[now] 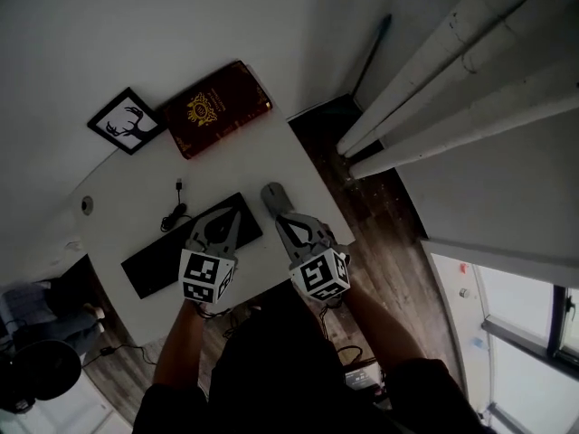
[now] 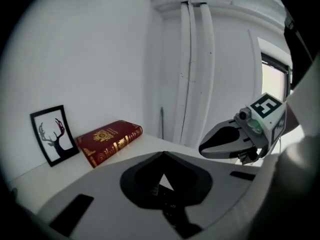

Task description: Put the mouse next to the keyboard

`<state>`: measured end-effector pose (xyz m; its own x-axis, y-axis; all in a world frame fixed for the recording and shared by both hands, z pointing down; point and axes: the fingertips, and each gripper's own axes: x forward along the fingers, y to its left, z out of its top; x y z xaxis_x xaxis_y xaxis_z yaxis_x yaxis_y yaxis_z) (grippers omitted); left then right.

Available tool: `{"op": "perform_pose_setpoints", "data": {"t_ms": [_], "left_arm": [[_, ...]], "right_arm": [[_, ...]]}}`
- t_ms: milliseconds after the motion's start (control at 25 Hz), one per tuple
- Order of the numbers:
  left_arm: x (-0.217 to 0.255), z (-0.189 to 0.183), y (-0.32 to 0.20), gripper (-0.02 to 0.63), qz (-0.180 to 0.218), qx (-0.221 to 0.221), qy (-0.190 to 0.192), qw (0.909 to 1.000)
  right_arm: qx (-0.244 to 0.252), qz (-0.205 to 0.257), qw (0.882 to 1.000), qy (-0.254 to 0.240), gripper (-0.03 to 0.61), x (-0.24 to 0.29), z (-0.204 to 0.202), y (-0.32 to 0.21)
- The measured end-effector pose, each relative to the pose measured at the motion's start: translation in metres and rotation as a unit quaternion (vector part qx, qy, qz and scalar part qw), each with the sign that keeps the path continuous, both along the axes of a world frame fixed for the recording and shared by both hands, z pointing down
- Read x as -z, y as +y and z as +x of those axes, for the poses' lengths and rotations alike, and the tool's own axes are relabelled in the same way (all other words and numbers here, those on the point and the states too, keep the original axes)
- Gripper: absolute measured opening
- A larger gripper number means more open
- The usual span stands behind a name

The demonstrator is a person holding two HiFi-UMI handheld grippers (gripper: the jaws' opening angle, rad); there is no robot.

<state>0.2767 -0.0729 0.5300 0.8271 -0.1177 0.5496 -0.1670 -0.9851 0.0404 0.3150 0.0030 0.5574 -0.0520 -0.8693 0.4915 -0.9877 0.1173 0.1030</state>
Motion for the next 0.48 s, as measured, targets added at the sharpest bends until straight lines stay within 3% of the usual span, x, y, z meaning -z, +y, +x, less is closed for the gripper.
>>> {"op": "perform_pose_setpoints", "data": {"t_ms": [120,320,480], "left_arm": [[0.002,-0.024,0.006,0.002,0.022,0.035,0.008,0.9991],[0.011,-0.057,0.012,0.002,0.004,0.1,0.034,0.9944],[0.025,-0.086,0.016,0.002,0.025,0.13,0.048,0.99]], "right_arm": [[0.007,0.008,1.0,0.004,0.02,0.005,-0.012,-0.009],[0.031,0.029,0.998,0.04,0.02,0.021,-0.041,-0.015],[0.034,0.043,0.998,0.04,0.02,0.037,-0.064,-0.013]]}}
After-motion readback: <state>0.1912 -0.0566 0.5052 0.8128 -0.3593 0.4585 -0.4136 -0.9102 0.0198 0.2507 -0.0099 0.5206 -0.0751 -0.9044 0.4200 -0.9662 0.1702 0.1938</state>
